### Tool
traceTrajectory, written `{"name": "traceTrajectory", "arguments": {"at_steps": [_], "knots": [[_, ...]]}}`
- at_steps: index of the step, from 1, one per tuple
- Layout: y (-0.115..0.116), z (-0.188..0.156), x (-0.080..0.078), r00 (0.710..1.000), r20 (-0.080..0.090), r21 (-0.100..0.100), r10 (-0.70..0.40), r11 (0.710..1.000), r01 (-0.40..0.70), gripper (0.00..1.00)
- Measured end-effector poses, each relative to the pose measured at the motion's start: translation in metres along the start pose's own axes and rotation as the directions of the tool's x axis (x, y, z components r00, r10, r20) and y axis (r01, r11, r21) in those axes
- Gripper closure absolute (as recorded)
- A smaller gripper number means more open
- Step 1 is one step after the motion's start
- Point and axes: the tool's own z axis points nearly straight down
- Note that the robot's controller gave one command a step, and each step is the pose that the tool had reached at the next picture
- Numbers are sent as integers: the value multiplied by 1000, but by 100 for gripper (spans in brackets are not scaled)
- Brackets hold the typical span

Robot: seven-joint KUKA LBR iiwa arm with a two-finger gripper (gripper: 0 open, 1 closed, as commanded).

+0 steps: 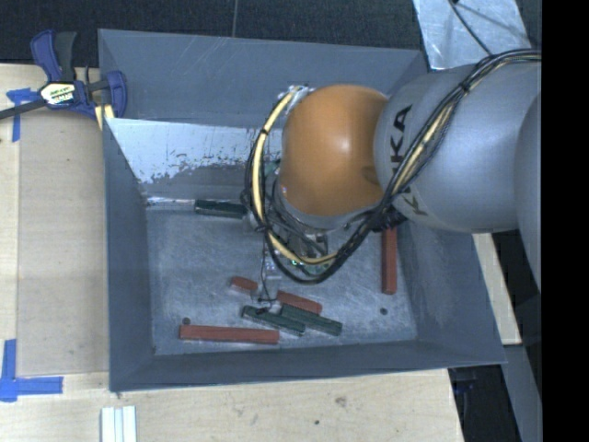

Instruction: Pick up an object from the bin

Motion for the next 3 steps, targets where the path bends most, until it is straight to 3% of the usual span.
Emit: {"name": "traceTrajectory", "arguments": {"at_steps": [1, 2, 3], "knots": [[-44, 107, -6, 986, -3, 0, 168, 986, -168, 0], [-34, 107, 22, 966, 4, -1, 257, 966, -257, 0], [-34, 106, 21, 966, 7, -3, 259, 966, -259, 100]]}}
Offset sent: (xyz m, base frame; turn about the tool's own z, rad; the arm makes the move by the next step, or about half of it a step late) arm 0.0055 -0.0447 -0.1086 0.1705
